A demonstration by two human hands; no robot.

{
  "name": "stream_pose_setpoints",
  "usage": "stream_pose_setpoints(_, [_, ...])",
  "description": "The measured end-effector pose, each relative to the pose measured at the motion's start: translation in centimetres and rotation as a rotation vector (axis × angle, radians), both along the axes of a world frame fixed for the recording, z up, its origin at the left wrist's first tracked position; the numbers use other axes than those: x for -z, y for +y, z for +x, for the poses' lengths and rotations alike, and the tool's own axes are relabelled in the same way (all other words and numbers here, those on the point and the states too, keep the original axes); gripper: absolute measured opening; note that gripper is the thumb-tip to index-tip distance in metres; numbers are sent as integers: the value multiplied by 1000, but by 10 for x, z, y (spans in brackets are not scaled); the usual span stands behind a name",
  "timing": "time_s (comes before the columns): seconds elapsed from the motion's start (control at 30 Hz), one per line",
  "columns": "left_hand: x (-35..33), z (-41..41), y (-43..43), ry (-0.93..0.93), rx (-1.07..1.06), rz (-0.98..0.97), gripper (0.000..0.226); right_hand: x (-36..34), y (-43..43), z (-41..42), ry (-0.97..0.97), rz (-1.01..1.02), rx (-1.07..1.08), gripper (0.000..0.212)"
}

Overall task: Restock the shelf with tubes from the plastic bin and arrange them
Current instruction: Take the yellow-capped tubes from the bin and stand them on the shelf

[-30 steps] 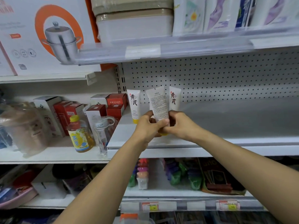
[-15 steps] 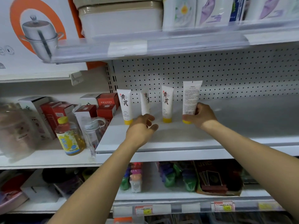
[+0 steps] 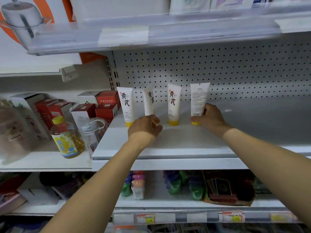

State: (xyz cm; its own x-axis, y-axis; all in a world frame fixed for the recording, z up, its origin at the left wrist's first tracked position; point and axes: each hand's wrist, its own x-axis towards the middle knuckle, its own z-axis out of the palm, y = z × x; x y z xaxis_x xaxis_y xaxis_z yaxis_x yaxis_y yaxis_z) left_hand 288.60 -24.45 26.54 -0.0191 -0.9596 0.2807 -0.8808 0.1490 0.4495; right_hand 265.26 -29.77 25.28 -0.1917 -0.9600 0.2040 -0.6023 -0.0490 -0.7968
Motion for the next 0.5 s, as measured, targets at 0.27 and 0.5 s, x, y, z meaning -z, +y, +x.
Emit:
stream_pose_setpoints(0.27, [2, 0, -2, 0, 0, 34, 26, 6, -4, -2, 11, 6, 38, 51])
stream_pose_setpoints(0.5, [0, 3, 4, -8, 2, 70, 27, 3, 3, -1, 29, 65, 62, 56])
